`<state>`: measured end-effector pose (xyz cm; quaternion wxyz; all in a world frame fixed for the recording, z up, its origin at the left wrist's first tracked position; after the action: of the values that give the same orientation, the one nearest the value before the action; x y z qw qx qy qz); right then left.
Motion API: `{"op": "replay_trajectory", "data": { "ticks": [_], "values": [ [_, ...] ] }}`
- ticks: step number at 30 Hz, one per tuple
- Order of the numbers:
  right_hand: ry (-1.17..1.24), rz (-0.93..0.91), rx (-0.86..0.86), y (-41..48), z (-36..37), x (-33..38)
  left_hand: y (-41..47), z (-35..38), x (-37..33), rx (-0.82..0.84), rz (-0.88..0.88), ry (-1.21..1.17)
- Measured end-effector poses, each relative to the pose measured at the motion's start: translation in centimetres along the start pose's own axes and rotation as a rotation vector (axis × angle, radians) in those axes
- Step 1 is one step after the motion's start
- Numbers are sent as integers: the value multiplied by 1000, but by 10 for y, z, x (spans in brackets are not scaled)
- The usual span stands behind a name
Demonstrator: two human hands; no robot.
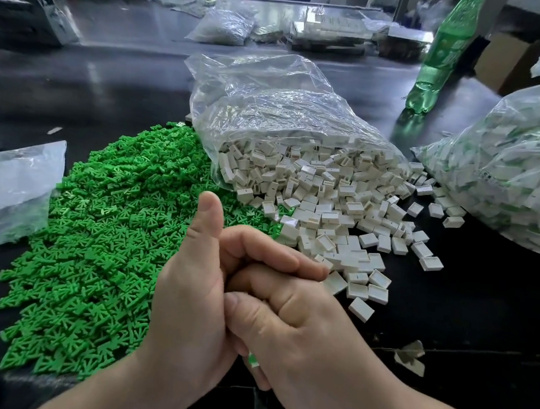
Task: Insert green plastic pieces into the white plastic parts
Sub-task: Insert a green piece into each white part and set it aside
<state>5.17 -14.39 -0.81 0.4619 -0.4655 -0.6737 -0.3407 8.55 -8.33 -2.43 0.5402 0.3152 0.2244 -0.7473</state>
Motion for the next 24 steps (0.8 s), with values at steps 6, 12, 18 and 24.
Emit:
{"op": "replay_trajectory", "data": {
  "ticks": [6, 12, 18, 24],
  "values": [
    [92, 73, 64, 2, 0, -4, 5, 8, 2, 128, -208, -180],
    [54, 49, 42, -1, 1, -5, 0, -3, 0, -70, 10, 7],
    [29, 31, 43, 0, 0, -3, -2, -1, -4, -104, 29, -32],
    [342, 146, 56, 6, -6, -14, 6, 0, -13, 18, -23, 71]
  ]
}}
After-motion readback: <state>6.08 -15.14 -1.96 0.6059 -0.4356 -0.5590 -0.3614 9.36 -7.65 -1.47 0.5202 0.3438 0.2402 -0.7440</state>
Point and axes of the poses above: each hand's wrist, its own y-axis towards the middle knuckle, its own z-axis out of the palm, x = y × z, the point moved 8 cm from there along y, towards the middle knuckle, and after that the axes turned 15 degrees about -y, right-handed, at the moved point
